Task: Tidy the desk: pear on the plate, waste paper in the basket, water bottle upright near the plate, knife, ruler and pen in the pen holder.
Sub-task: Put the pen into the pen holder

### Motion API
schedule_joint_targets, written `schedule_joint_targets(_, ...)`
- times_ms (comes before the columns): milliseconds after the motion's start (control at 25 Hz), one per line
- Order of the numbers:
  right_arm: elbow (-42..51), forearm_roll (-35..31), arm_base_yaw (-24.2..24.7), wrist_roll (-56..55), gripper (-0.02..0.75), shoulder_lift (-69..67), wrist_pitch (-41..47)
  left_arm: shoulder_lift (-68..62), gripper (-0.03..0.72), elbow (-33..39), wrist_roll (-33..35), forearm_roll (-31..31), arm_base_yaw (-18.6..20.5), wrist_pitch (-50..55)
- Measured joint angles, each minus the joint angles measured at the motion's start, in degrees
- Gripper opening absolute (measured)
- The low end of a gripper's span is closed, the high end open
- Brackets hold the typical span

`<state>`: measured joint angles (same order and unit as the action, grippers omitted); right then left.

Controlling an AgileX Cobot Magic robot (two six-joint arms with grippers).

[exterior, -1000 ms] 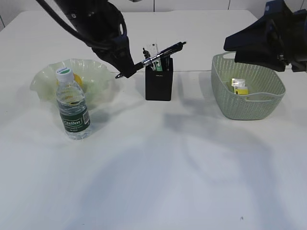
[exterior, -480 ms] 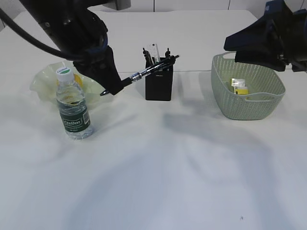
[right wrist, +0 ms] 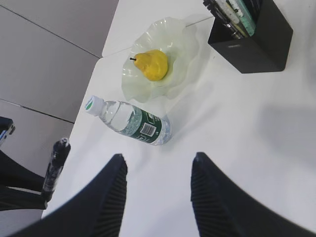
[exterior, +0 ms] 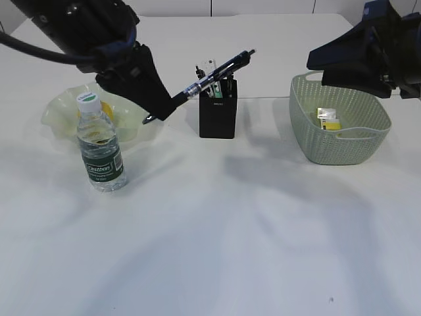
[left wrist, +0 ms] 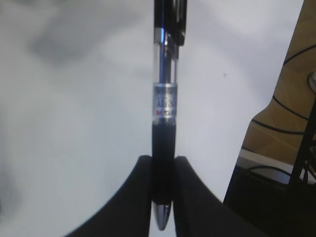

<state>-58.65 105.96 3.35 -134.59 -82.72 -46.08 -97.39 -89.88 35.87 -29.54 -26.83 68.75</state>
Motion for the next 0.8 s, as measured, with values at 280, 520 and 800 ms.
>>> schedule_joint_targets(280,0.0,0.0,0.0,0.0,0.324,0.0,-0.3,0.0,0.055,0.0,-0.1,-3.5,0.0,-3.5)
schedule_joint_targets(520,0.0,-0.9,0.0,0.0,0.324,0.0,-1.0,0.0,0.055,0.0,-0.1,-5.4,0.0,-5.2)
schedule_joint_targets(800,0.0,-4.5,-1.0,1.2,0.325,0.0,-1.1,0.0,0.055,0.0,-0.1,-5.7,-1.2,-5.8)
